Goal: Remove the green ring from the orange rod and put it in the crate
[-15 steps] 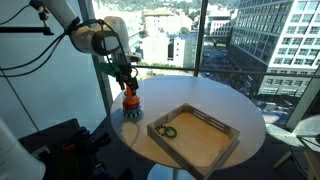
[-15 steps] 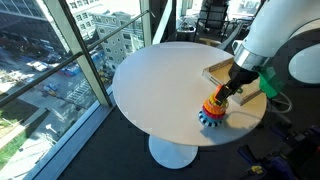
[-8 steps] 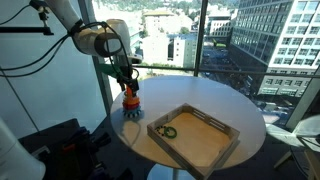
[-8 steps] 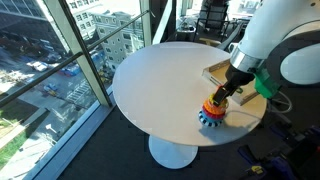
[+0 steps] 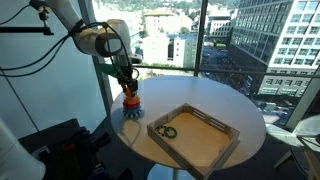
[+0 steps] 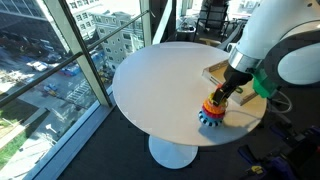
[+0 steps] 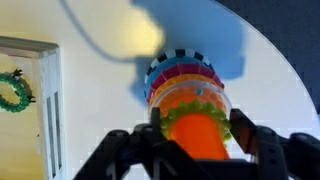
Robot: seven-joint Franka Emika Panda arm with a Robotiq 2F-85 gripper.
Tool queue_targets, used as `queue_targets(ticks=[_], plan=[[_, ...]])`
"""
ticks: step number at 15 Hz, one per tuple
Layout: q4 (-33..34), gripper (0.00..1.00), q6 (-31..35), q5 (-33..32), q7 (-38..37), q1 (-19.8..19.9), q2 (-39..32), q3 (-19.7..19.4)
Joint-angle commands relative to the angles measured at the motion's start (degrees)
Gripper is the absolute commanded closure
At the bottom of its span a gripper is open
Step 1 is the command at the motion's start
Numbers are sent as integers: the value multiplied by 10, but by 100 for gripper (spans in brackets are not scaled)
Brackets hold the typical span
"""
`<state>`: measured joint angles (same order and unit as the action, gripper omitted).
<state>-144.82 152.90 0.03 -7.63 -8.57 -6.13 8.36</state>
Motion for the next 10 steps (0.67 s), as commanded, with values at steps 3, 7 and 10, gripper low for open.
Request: queue_targets(ticks=[3,7,10], plan=[[-3,55,-11,2,-7,-7,24,2],[-10,55,-24,8,-8,-10,54,6],[-15,55,-34,17,-4,-11,81,9]])
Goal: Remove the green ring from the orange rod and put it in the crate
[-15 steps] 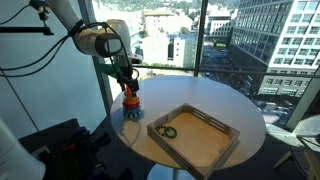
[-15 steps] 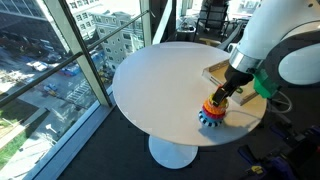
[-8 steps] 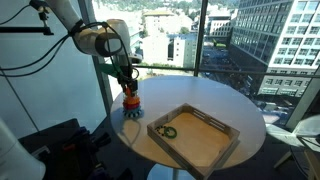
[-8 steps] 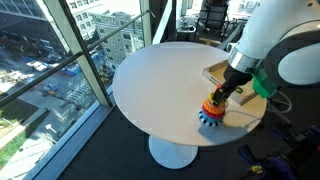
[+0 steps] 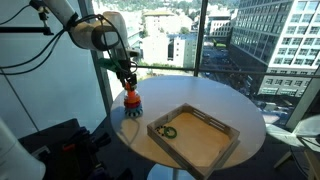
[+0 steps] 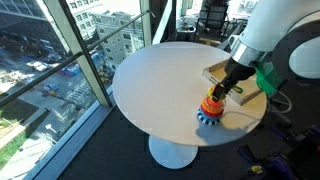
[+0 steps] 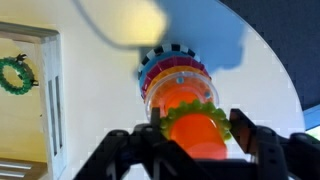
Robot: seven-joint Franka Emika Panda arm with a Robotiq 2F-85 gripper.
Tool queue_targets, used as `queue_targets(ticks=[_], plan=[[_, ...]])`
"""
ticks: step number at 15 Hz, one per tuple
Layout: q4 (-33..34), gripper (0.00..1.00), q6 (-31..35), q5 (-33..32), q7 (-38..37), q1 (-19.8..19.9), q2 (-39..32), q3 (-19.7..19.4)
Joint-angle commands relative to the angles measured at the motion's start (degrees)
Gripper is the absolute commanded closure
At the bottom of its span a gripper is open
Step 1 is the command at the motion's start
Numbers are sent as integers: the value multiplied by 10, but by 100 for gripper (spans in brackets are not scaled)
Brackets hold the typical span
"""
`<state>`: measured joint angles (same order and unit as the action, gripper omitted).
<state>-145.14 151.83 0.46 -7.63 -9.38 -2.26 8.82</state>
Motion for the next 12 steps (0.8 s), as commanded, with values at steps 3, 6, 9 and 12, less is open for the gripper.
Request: queue_targets(ticks=[3,6,9,12], plan=[[-17,55,-30,16,-8,-3,68,5],[-18,55,-37,16,-12,0,92,3],[-9,55,-44,25,-8,4,98,-2],[-5,55,-47,31,-10,15,102,-11]])
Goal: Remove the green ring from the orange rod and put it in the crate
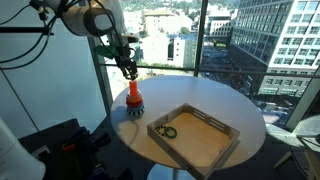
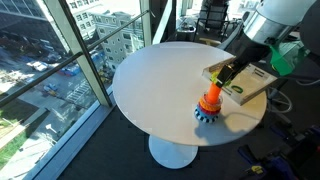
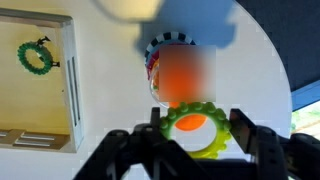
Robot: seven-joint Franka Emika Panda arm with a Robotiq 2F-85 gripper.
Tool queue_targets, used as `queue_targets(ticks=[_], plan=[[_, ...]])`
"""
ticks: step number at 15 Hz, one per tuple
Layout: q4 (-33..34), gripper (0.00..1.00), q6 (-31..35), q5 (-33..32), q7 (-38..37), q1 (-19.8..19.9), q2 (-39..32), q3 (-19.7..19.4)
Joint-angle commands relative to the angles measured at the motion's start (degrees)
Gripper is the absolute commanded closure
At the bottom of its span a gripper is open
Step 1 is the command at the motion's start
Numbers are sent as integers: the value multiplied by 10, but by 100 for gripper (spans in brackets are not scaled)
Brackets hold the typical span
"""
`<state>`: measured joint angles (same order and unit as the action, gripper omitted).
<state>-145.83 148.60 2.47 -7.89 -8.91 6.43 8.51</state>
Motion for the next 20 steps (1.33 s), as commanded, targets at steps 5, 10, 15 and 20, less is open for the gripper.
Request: queue_targets(ticks=[5,10,15,20], plan=[[12,55,-31,22,3,32,4,-31],[33,55,-92,31,11,59,-10,-61],[62,55,-129,41,16,83,-43,-87],[95,55,-127,31,-1,105,-94,-105]])
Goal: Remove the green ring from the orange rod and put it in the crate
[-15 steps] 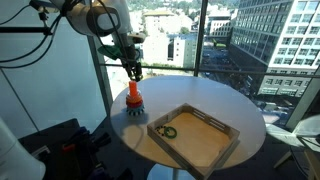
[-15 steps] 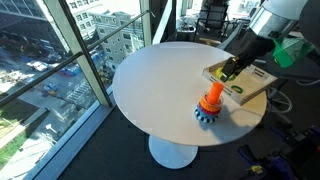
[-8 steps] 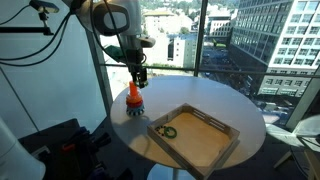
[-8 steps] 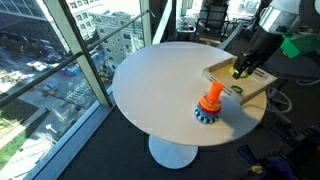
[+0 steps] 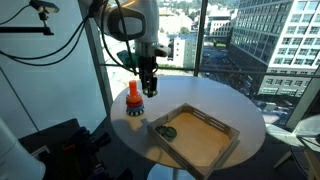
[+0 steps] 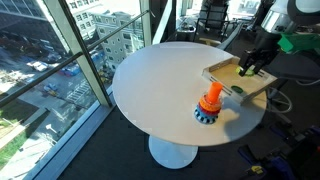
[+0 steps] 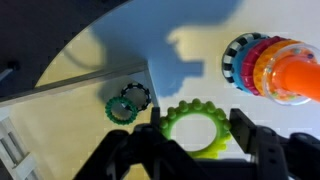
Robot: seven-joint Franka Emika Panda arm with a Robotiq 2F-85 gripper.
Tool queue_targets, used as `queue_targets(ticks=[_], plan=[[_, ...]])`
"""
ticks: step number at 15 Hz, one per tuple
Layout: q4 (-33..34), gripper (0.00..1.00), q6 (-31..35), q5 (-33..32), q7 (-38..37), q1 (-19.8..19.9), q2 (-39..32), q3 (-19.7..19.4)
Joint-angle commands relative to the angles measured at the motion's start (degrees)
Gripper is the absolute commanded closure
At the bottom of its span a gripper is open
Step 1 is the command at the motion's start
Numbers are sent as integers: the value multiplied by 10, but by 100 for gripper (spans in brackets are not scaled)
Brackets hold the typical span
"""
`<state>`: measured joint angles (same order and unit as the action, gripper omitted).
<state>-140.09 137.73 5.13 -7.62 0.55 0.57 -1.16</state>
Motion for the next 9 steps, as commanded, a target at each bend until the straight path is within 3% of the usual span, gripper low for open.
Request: queue_targets(ticks=[1,9], plan=[[45,55,-19,6,-4,14,-46,-12],[76,55,6,-1,-28,33,-116,-37]])
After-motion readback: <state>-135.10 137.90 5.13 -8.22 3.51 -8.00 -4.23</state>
